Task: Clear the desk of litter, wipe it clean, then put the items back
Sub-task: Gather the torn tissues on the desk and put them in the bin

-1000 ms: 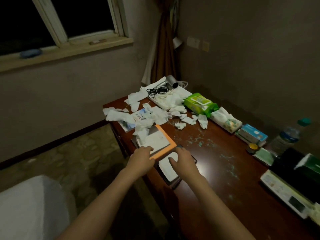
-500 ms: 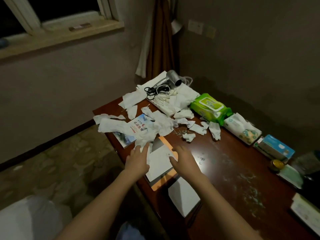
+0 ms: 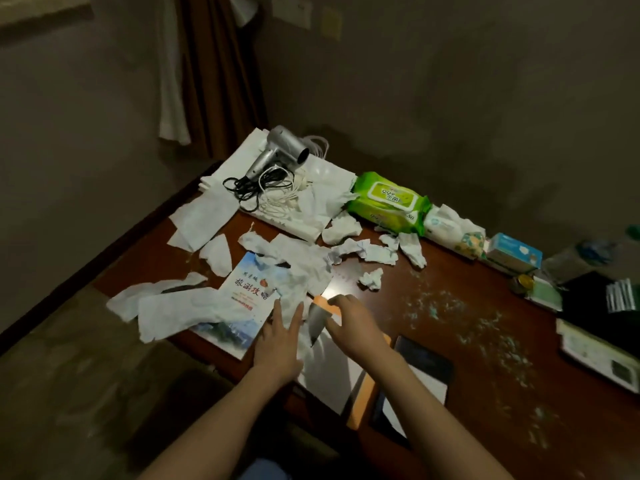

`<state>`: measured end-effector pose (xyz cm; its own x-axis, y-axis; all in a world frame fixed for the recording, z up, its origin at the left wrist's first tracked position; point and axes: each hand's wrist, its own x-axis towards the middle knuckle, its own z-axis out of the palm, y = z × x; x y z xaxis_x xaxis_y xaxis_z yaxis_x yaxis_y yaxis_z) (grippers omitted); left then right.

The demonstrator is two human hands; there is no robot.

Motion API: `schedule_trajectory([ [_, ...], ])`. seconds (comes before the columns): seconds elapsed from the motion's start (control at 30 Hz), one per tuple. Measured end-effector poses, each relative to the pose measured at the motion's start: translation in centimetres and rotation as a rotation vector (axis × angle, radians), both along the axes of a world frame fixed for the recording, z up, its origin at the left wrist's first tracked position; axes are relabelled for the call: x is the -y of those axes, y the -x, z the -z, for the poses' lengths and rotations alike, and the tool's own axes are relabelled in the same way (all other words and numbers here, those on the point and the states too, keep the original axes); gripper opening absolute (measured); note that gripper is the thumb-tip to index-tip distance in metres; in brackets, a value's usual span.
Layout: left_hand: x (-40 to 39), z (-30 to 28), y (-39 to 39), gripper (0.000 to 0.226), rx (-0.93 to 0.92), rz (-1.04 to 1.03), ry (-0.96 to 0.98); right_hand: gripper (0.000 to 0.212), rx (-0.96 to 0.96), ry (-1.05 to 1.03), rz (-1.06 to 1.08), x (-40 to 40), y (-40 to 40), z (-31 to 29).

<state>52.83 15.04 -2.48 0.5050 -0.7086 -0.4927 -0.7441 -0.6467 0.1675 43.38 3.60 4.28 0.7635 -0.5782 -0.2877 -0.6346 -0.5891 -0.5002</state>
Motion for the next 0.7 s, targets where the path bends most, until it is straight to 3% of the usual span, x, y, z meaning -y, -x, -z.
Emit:
schedule_trajectory([
  [0.3, 1.2, 1.5, -2.3, 0.074, -0.274, 0.115, 0.068, 0.039, -0.111, -0.052, 0.213, -1.2, 1.0, 0.6],
  [0.5, 1.6, 1.4, -3.6, 0.026, -0.199, 0.112, 0.165, 0.038, -0.08, -0.056, 0.232, -1.0, -0.1, 1.6],
  [0.7, 3.7, -2.3, -5.8, 0.013, -0.217, 0.02, 0.344, 0.036, -0.022, -0.081, 0.272, 0.6, -0.9, 1.4],
])
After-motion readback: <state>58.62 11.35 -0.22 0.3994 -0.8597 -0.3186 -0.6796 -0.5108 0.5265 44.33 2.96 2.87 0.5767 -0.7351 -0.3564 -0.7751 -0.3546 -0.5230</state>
